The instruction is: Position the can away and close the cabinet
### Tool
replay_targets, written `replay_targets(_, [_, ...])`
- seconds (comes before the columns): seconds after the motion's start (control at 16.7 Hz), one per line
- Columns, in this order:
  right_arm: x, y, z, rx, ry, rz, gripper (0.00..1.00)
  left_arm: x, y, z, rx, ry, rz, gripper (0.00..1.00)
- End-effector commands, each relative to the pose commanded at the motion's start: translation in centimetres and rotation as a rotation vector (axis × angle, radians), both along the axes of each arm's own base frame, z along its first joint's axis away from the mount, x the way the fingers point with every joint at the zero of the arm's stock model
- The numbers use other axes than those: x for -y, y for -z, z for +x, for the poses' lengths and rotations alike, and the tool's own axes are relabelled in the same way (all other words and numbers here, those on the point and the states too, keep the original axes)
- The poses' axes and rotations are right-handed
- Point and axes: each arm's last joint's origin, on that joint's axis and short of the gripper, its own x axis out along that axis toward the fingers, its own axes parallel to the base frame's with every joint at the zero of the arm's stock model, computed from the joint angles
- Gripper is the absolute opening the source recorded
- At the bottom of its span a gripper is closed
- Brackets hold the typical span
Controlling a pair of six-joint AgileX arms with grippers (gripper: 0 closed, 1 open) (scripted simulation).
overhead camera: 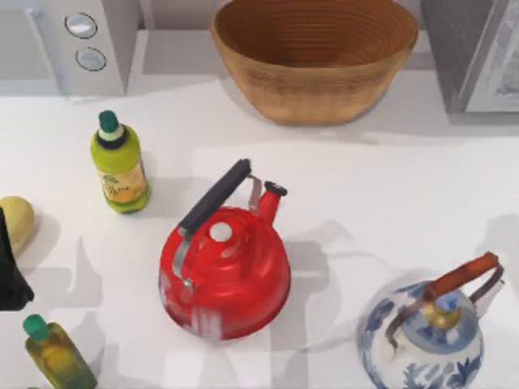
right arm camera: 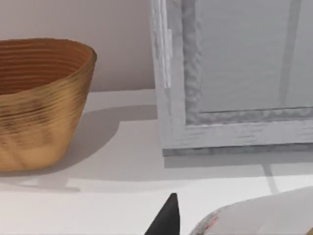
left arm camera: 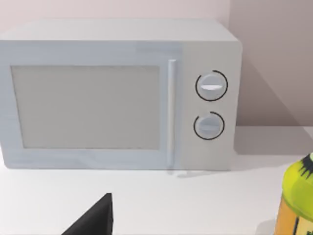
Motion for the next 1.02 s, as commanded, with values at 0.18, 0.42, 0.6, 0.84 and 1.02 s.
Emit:
replay_targets(0.18, [0.7, 3.6, -1.2, 0.119, 0.01, -0.035, 0.0, 0.0, 0.0, 0.0, 0.0, 0.0, 0.0, 1.0])
replay_targets(0.42, [1.1, 6.1, -1.4, 0.186, 0.019, -0.072, 0.0, 0.0, 0.0, 0.0, 0.0, 0.0, 0.0, 1.0])
replay_targets(0.6, [1.1, 6.2, -1.5, 0.189, 0.02, -0.074, 0.0, 0.0, 0.0, 0.0, 0.0, 0.0, 0.0, 1.0])
replay_targets(0.84, [1.1, 6.1, -1.4, 0.175, 0.018, -0.072, 0.0, 0.0, 0.0, 0.0, 0.0, 0.0, 0.0, 1.0])
replay_targets(1.02, [1.0, 4.2, -1.3, 0.126, 0.02, -0.078, 0.0, 0.0, 0.0, 0.0, 0.0, 0.0, 0.0, 1.0])
